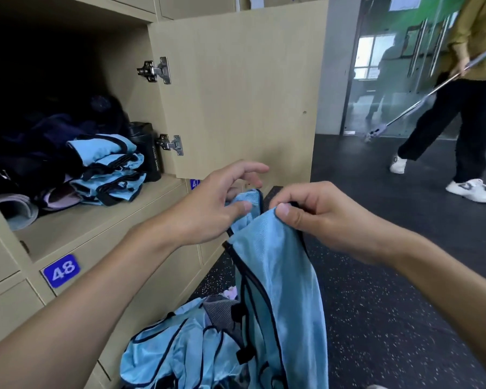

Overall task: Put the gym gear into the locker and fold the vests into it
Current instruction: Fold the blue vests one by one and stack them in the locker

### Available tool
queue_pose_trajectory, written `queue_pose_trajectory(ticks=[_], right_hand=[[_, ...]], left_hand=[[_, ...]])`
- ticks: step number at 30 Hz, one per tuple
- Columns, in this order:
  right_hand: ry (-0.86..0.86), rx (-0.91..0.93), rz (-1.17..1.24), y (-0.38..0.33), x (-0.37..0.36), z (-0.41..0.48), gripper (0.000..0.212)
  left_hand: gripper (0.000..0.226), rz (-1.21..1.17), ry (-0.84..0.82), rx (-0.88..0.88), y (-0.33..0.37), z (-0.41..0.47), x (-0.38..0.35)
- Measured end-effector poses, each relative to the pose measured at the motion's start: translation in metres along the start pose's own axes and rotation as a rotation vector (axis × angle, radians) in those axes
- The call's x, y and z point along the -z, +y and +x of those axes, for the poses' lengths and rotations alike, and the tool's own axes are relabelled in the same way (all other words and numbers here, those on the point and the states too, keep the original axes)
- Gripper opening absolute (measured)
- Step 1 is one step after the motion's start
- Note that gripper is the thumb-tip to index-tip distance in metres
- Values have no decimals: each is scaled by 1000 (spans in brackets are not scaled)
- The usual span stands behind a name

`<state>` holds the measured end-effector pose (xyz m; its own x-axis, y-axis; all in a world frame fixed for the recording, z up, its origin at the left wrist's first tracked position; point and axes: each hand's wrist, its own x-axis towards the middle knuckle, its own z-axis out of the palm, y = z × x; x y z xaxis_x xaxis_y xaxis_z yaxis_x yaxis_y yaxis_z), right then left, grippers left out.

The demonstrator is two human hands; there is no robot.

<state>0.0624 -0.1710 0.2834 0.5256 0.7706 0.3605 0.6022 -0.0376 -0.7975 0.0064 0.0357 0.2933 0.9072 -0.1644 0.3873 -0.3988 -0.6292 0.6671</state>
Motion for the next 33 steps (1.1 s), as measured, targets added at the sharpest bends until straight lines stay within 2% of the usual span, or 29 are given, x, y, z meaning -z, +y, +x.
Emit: queue_pose_trajectory(ticks=[3, 8, 13, 18, 21, 24, 27, 31, 33], right_hand=[[59, 3, -41, 9, -8, 7, 16], [21, 2, 89, 15, -11, 11, 21], [121, 2, 60, 16, -14, 15, 20], [75, -54, 92, 14, -21, 18, 19], [160, -73, 34, 13, -23, 20, 22], [258, -81, 32, 9, -24, 21, 23], [323, -82, 60, 6, -25, 23, 17], [408, -62, 65, 3, -28, 27, 14], [452, -50, 73, 2, -28, 27, 12]], left_hand=[[58, -74, -13, -53, 3, -3, 1], [60, -99, -36, -63, 7, -8, 8], [55, -119, -41, -44, 7, -16, 13], [48, -159, -42, -33, 9, -19, 17], [42, -120, -10, 5, 5, -20, 19], [26, -33, 34, 67, 3, -23, 20], [30, 79, 79, 133, 1, -24, 20], [31, 28, 120, 172, 8, -26, 20], [20, -40, 104, 166, 11, -28, 20]])
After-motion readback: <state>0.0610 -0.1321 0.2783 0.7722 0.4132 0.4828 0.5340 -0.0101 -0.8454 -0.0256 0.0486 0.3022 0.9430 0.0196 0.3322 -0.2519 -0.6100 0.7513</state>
